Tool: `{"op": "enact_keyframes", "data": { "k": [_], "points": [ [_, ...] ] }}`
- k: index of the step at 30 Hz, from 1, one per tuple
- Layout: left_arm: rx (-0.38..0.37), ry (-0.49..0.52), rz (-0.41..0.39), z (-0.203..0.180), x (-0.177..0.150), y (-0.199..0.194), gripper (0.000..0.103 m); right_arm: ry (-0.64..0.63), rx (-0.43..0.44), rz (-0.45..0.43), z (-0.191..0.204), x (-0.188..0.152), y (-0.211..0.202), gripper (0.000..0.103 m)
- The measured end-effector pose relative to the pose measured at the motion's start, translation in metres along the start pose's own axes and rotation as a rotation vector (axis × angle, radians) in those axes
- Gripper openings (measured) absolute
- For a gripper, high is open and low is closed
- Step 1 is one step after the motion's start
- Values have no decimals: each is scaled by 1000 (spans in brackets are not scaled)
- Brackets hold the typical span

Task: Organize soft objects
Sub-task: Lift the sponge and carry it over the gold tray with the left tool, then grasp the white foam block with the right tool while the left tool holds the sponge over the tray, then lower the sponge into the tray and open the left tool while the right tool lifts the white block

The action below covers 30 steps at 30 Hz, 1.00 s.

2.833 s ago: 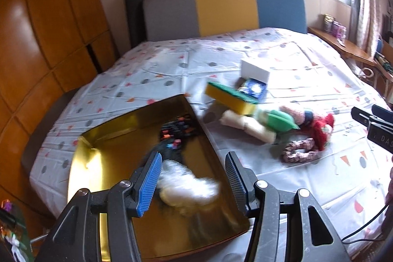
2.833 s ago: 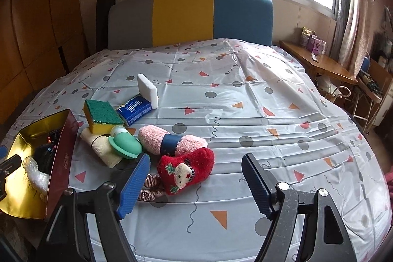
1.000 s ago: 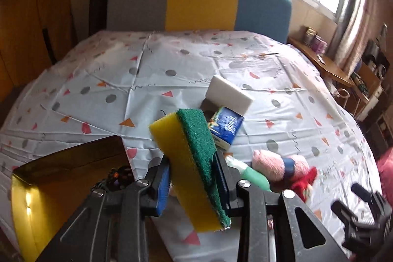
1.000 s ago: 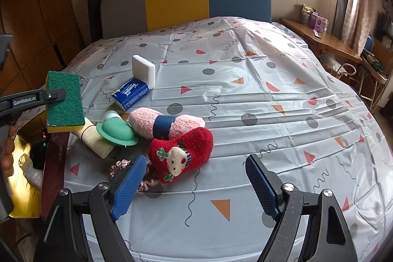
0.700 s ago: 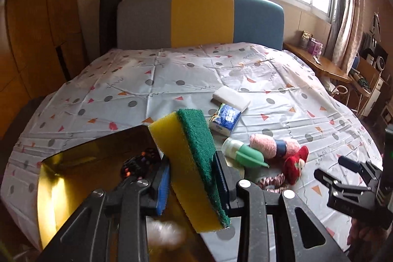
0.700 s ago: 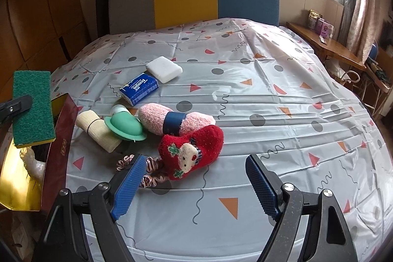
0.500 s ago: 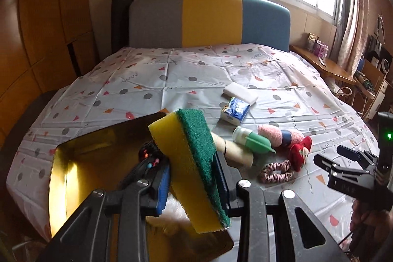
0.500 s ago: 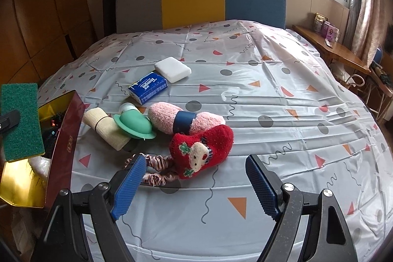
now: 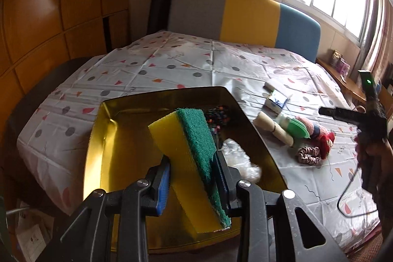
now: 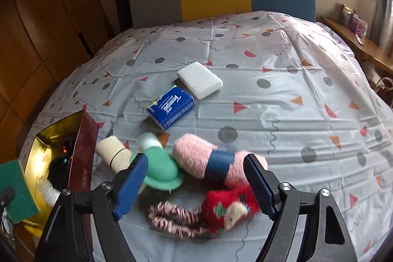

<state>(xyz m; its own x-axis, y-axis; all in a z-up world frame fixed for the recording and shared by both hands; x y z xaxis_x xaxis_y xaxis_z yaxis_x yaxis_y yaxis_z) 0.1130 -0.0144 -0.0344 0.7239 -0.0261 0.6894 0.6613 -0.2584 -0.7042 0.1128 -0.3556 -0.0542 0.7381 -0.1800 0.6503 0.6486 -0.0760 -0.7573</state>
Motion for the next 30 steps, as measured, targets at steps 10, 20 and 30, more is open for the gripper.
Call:
{"op": "enact_keyframes", "data": {
  "k": [10, 20, 30],
  "points": [
    [3, -85, 38, 29, 4, 14, 32, -83, -71, 149, -7, 101, 120, 81],
    [13, -123, 74, 45, 9, 36, 32, -218, -164, 306, 4, 118, 202, 81],
    [20, -152, 68, 54, 22, 42, 33, -90, -199, 305, -53, 119, 184, 20]
  ]
}}
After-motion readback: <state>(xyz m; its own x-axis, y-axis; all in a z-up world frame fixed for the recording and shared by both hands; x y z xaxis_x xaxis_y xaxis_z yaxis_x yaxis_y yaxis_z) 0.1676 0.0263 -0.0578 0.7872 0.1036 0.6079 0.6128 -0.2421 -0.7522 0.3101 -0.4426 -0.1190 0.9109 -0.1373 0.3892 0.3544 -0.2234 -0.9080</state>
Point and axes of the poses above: each gripper's, at about its wrist camera, not at the fingertips, and y roughly the way its jaws point, z to its left, x to its top, the point moved 6 cm from there along y, roughly the way its jaws point, and after that the axes turned 6 degrees about -y, right-handed, at the moved point
